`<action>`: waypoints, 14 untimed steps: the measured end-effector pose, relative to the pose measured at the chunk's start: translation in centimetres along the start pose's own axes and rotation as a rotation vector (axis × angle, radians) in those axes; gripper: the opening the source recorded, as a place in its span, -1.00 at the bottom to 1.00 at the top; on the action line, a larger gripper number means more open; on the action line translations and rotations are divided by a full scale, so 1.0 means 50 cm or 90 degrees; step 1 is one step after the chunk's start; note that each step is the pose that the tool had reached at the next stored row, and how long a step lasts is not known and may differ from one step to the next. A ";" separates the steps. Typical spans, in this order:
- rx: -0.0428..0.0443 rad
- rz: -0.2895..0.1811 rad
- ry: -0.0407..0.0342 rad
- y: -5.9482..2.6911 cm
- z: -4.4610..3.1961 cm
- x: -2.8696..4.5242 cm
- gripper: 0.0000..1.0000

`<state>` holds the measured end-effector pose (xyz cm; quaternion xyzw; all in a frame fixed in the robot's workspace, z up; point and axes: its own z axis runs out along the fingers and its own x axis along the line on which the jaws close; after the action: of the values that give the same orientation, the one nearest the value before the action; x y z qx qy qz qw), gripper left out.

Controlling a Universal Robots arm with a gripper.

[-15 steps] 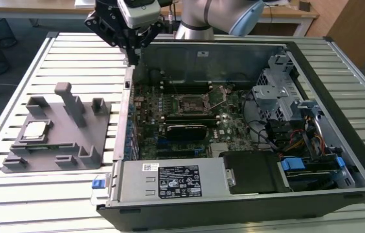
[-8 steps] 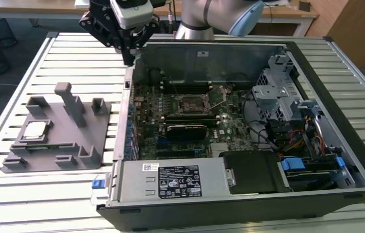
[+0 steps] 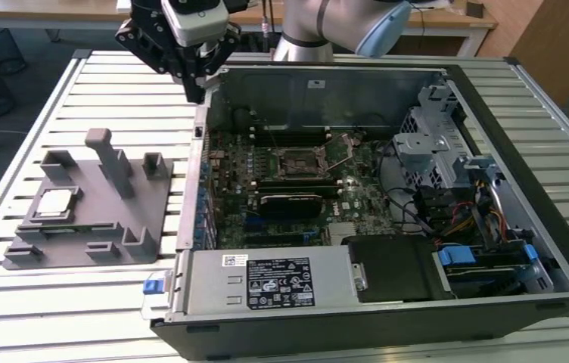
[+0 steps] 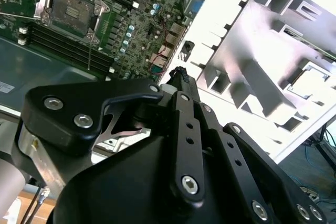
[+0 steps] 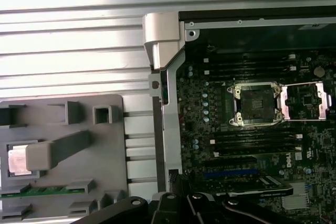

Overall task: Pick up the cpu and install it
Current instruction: 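Reach for the cpu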

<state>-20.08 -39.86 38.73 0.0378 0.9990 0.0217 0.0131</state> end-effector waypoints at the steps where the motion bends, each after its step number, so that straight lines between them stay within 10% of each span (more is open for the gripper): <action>1: 0.0000 0.000 0.0000 0.000 0.000 0.002 -0.79; 14: 0.0001 0.000 0.0001 -0.004 0.003 0.055 -0.79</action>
<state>-22.84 -39.86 38.51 0.0379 0.9990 0.0217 0.0130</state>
